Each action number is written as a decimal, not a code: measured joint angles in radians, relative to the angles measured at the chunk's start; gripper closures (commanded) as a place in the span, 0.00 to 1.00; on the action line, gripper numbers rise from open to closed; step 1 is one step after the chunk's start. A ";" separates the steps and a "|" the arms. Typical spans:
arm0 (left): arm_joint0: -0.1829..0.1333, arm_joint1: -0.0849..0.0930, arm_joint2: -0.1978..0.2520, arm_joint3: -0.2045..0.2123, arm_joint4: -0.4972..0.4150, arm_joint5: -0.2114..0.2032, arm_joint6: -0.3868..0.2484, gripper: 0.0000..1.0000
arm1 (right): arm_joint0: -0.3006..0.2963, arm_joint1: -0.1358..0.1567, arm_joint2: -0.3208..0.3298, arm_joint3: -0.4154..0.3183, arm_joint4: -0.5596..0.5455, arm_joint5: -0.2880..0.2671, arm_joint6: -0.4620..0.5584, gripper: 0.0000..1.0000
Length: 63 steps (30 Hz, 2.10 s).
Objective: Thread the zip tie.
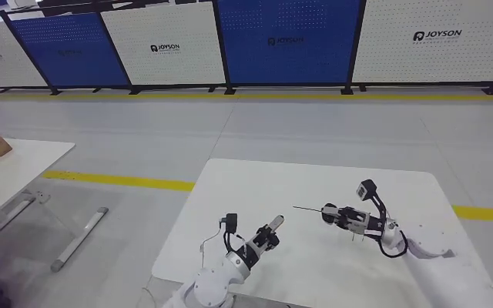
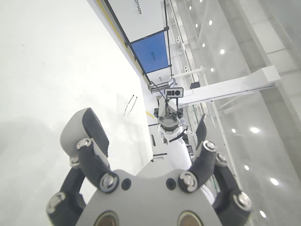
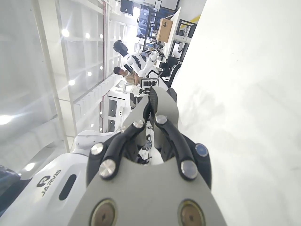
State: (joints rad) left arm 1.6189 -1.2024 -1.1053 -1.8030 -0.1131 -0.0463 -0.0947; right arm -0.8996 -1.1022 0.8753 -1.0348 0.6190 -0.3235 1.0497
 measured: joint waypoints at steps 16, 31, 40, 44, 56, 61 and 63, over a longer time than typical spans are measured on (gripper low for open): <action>-0.075 -0.025 0.079 0.041 -0.095 -0.017 0.034 0.00 | -0.017 -0.022 -0.032 -0.028 -0.014 -0.011 -0.050 1.00; -0.187 -0.069 0.150 0.126 -0.209 -0.022 0.205 0.00 | -0.048 -0.024 -0.020 -0.079 -0.041 0.007 -0.071 1.00; -0.187 -0.069 0.150 0.128 -0.203 -0.028 0.203 0.00 | -0.048 -0.024 -0.020 -0.079 -0.041 0.007 -0.071 1.00; -0.186 -0.071 0.151 0.133 -0.205 -0.051 0.177 0.11 | -0.048 -0.024 -0.020 -0.079 -0.041 0.007 -0.071 1.00; -0.178 -0.070 0.129 0.151 -0.174 -0.055 0.152 1.00 | -0.048 -0.024 -0.020 -0.079 -0.041 0.007 -0.071 1.00; -0.178 -0.071 0.133 0.158 -0.141 -0.049 0.146 0.94 | -0.048 -0.024 -0.020 -0.079 -0.041 0.007 -0.071 1.00; -0.176 -0.071 0.135 0.160 -0.123 -0.053 0.141 0.92 | -0.048 -0.024 -0.020 -0.079 -0.041 0.007 -0.071 1.00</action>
State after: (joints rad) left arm 1.4429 -1.2730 -0.9706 -1.6429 -0.2357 -0.0992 0.0466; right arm -0.9473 -1.1257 0.8549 -1.1142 0.5780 -0.3168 0.9783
